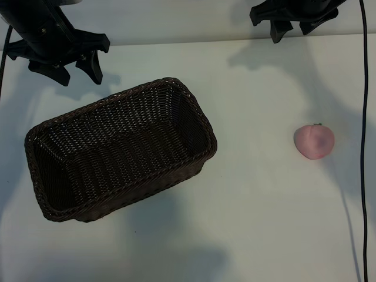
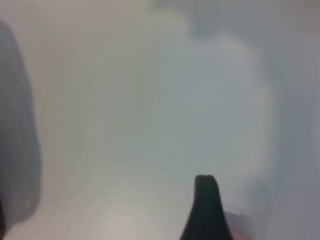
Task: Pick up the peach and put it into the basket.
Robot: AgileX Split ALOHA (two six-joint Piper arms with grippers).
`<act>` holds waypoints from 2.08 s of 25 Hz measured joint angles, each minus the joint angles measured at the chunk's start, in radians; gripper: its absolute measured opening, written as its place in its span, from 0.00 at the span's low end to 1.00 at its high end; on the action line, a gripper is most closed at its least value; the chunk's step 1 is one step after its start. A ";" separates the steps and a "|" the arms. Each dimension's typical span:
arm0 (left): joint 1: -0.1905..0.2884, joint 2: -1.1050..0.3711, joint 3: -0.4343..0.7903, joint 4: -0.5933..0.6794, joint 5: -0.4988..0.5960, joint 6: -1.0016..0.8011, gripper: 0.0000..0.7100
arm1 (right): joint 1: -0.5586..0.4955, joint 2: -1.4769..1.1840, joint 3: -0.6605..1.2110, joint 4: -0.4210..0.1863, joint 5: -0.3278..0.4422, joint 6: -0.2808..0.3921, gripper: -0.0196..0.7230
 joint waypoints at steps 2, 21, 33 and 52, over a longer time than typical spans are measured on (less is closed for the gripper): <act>0.000 0.000 0.000 0.000 0.000 0.000 0.84 | 0.000 0.000 0.000 0.000 0.000 0.000 0.73; 0.000 0.000 0.000 0.000 0.000 0.000 0.84 | 0.000 0.000 0.000 0.000 -0.003 0.000 0.73; 0.000 0.000 0.000 0.000 0.000 0.016 0.84 | 0.000 0.000 0.000 0.003 -0.003 0.000 0.73; -0.001 -0.454 0.489 0.110 -0.094 -0.248 0.84 | 0.000 0.000 0.000 0.016 0.000 0.000 0.73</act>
